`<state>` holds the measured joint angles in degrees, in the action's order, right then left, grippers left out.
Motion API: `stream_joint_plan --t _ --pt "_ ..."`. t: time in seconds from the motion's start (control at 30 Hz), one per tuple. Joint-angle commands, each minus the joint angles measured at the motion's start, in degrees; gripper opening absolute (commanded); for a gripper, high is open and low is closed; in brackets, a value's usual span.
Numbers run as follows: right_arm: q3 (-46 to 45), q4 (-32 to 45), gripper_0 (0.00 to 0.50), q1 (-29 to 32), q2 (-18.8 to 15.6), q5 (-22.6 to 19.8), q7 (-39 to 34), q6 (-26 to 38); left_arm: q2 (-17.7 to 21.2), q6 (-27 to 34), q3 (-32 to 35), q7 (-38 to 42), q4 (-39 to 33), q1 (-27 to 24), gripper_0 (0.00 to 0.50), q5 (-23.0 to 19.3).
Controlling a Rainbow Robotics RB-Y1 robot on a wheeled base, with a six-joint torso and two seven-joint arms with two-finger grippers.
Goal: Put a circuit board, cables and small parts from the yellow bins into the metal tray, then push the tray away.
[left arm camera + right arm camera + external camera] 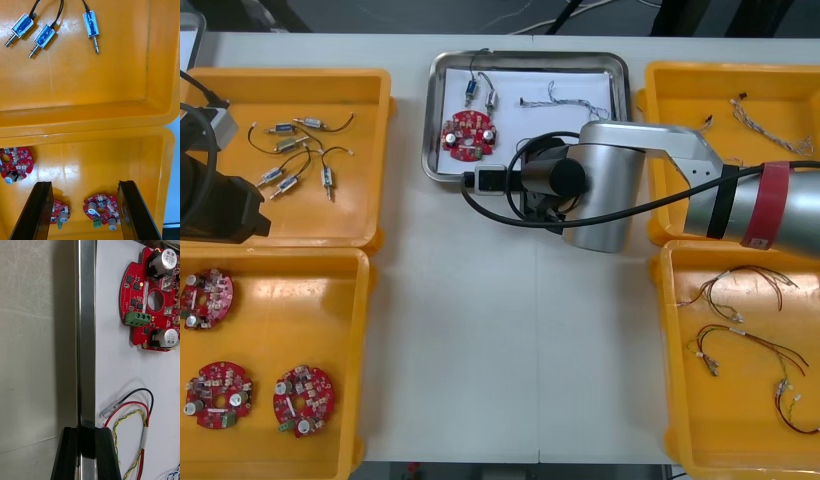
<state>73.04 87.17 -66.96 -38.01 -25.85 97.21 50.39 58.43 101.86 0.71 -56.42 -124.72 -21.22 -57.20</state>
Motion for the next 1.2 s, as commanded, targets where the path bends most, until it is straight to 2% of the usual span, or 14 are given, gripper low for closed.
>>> stream_joint_plan --t 0.03,1.2 --pt "-1.8 -1.7 0.0 -3.1 0.4 0.4 2.1 -2.9 -0.8 0.5 1.7 -1.6 -1.6 0.7 0.5 0.5" --pt "-1.8 -9.5 0.0 -5.0 3.5 0.4 5.6 -12.6 -0.8 0.5 1.7 -1.6 -1.6 0.7 0.5 0.5"
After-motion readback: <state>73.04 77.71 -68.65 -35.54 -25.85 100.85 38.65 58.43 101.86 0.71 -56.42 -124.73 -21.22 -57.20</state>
